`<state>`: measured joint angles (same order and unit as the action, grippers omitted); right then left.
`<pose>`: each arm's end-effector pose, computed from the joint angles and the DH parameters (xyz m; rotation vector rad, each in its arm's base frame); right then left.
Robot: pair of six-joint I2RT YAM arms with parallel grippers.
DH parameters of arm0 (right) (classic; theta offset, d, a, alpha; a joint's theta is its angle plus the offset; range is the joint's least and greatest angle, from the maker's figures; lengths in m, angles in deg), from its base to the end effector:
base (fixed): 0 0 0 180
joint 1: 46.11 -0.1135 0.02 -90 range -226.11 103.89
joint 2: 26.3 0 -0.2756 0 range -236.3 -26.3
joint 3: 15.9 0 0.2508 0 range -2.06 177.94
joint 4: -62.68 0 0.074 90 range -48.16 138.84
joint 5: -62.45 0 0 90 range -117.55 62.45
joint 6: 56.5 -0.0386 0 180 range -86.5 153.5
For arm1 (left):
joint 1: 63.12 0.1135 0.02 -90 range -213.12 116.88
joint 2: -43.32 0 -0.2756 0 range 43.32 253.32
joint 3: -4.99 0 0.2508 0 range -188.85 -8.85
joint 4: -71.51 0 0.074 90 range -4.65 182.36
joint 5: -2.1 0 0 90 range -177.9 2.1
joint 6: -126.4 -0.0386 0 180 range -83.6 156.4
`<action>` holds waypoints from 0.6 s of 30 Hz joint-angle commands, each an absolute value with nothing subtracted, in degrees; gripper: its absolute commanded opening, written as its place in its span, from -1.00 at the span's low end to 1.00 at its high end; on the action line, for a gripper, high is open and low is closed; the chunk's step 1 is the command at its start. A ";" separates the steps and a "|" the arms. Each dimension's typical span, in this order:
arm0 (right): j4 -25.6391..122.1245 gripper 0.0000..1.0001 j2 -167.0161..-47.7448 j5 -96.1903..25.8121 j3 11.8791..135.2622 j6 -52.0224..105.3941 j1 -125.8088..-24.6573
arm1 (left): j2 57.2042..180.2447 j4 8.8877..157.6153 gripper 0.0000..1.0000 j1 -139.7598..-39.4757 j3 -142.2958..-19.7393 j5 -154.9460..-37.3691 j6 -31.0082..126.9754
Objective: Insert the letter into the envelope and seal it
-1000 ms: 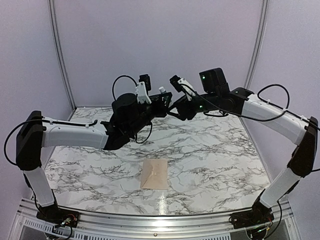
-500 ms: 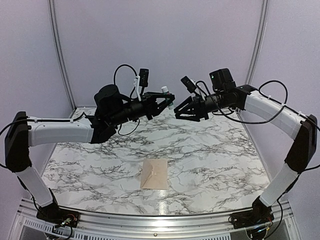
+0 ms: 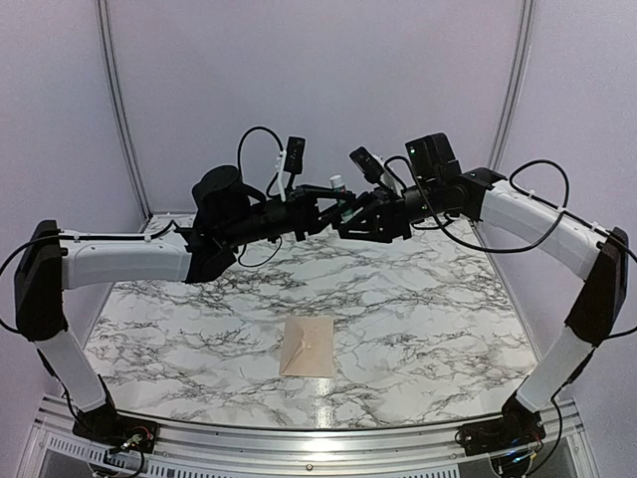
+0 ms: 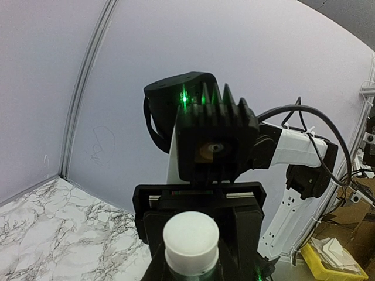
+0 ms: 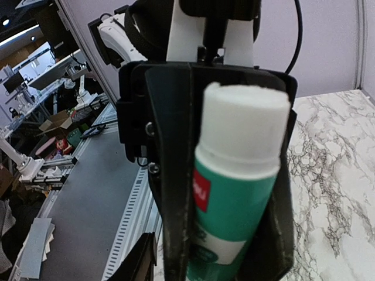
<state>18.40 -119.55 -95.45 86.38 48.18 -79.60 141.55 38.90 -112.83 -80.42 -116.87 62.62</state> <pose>0.2768 0.2260 0.3769 -1.4236 1.5105 1.4677 0.2479 -0.3213 0.3671 0.7469 1.1989 -1.4303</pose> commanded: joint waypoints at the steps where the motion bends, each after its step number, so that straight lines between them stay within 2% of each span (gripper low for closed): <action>1: 20.32 -0.37 -118.67 -97.11 87.96 46.36 -79.85 | 142.00 37.02 -1.00 -112.78 -81.86 -117.90 62.86; 5: 21.31 -0.48 -119.00 -96.64 87.61 44.75 -79.86 | 141.85 36.93 -1.00 -112.79 -81.88 -117.57 62.62; 10: 22.04 -0.39 -119.36 -95.50 86.70 43.94 -79.59 | 141.04 36.84 -1.00 -112.81 -81.47 -117.18 61.95; 18: 23.80 -0.38 -119.90 -95.61 85.71 42.26 -78.50 | 140.51 36.69 -1.00 -112.83 -80.67 -116.72 61.59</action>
<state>21.94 -119.60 -95.56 85.77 43.39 -79.14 141.66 38.66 -112.83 -80.44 -117.28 62.67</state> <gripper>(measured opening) 0.304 0.165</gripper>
